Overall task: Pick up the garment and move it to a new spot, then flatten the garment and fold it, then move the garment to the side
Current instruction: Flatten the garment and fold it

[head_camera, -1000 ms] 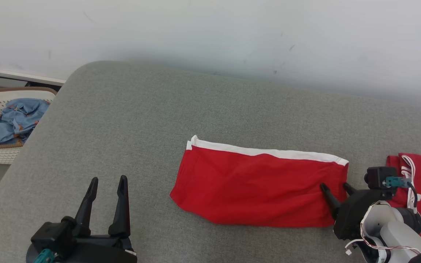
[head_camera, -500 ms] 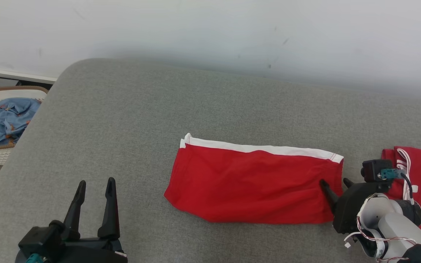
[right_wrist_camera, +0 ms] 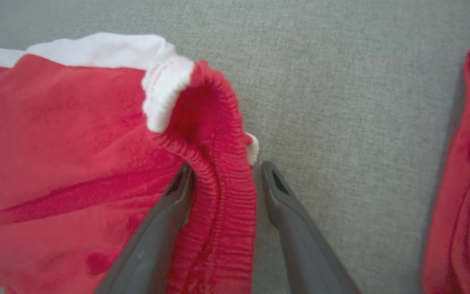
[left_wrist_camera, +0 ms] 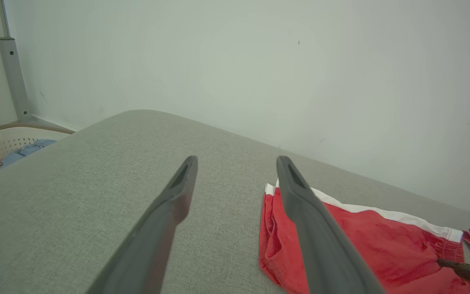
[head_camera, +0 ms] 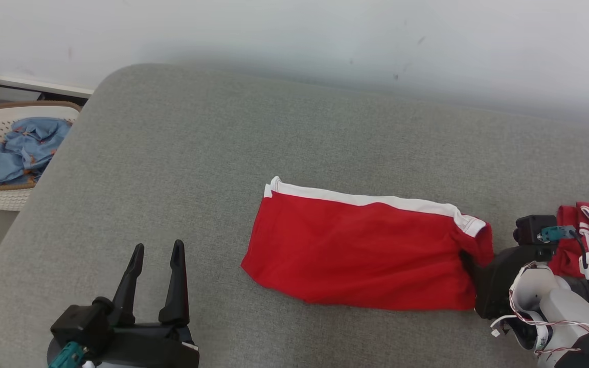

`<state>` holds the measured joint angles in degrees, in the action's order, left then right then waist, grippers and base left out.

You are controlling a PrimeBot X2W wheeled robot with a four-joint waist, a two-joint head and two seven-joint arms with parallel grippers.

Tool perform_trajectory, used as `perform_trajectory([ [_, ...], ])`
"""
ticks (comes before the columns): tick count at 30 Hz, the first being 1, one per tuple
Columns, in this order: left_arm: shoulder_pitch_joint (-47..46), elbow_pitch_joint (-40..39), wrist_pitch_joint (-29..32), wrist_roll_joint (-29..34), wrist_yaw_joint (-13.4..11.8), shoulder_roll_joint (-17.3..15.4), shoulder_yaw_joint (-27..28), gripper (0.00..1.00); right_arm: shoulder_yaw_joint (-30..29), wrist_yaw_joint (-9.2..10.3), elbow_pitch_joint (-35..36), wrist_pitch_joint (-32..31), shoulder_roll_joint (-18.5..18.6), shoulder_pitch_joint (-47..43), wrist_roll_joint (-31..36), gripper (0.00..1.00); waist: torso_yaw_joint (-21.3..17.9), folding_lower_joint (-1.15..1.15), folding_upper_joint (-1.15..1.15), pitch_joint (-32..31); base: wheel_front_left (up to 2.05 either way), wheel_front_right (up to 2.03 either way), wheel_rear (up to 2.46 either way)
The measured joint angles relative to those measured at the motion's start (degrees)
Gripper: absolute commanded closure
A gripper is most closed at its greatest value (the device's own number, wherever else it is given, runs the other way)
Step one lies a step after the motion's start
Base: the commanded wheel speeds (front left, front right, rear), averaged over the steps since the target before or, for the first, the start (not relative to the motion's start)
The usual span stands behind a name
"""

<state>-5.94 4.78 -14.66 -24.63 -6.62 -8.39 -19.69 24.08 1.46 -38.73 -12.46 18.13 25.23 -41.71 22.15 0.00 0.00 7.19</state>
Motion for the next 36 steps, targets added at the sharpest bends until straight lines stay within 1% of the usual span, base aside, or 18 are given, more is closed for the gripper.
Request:
perform_trajectory([
  [1,-0.2,0.9,0.0,0.0,0.1,0.1,0.2,0.0,0.2,-1.04,-0.5,-0.6,-0.5,0.3,-0.6,1.0,0.5,0.0,0.0,-0.3,0.0,0.0,0.0],
  [6,0.2,1.7,0.0,-0.1,0.1,-0.2,1.1,0.0,0.2,-1.91,-1.7,-0.6,-1.3,0.3,-1.1,1.0,0.2,0.0,0.0,-1.5,0.0,0.0,0.0],
  [7,1.2,1.8,0.0,-0.1,0.1,-0.5,1.7,0.0,-0.3,-2.04,-2.1,-0.3,-1.3,0.3,-1.2,1.0,-0.6,0.0,0.0,-2.1,0.0,0.0,0.0],
  [9,2.0,1.7,0.0,-0.1,0.1,-0.6,2.1,0.0,-0.4,-2.04,-2.4,0.0,-0.5,0.4,-1.1,1.0,-1.3,0.0,0.0,-2.4,0.0,0.0,0.0],
  [10,2.6,1.7,0.0,-0.1,0.1,-0.7,2.4,0.0,-1.3,-2.05,-2.6,0.4,0.7,0.6,-1.2,1.0,-2.1,0.0,0.0,-2.7,0.0,0.0,0.0],
  [12,2.6,1.6,0.0,-0.1,0.1,-0.6,2.4,0.0,-1.5,-2.04,-2.8,0.9,1.9,0.7,-1.1,1.0,-2.8,0.0,0.0,-3.0,0.0,0.0,0.0],
  [14,2.8,1.4,0.0,-0.1,0.1,-0.7,2.4,0.0,-1.6,-2.05,-2.9,0.9,2.2,0.7,-1.1,1.0,-3.2,0.0,0.0,-3.2,0.0,0.0,0.0],
  [16,3.3,1.4,0.0,-0.1,0.1,-0.7,2.3,0.0,-1.7,-2.74,-2.6,0.9,2.0,0.7,-1.2,1.0,-3.9,0.0,0.0,-3.4,0.0,0.0,0.0],
  [18,3.0,1.3,0.0,-0.1,0.1,-0.6,2.1,0.0,-2.3,-3.85,-1.5,1.5,0.3,1.0,-3.2,1.0,-5.0,0.0,0.0,-3.5,0.0,0.0,0.0],
  [22,3.0,1.7,0.0,-0.1,0.1,-0.3,1.8,0.0,-3.4,-5.48,0.4,1.9,-2.2,0.9,-6.4,1.0,-5.2,0.0,0.0,-3.9,0.0,0.0,0.0],
  [24,3.1,1.7,0.0,-0.1,0.1,-0.5,2.0,0.0,-2.7,-6.05,2.1,1.9,-3.7,1.0,-6.8,1.0,-5.3,0.0,0.0,-4.1,0.0,0.0,0.0],
  [26,3.0,2.0,0.0,-0.1,0.1,-0.4,1.9,0.0,-2.1,-6.49,3.1,1.8,-4.4,1.0,-6.8,1.0,-5.5,0.0,0.0,-4.3,0.0,0.0,0.0],
  [30,3.1,2.2,0.0,-0.1,0.1,-0.3,1.8,0.0,-1.6,-6.6,5.4,1.0,-5.6,0.9,-8.2,1.0,-5.6,0.0,0.0,-4.9,0.0,0.0,0.0],
  [31,3.1,2.3,0.0,-0.1,0.1,-0.2,1.7,0.0,-1.2,-7.0,5.9,0.7,-6.1,1.0,-8.3,1.0,-5.6,0.0,0.0,-5.0,0.0,0.0,0.0],
  [36,3.0,2.5,0.0,-0.1,0.2,0.6,0.7,0.0,0.1,-7.04,7.3,-0.7,-7.7,1.0,-8.3,1.0,-5.2,0.0,0.0,-5.3,0.0,0.0,0.0],
])
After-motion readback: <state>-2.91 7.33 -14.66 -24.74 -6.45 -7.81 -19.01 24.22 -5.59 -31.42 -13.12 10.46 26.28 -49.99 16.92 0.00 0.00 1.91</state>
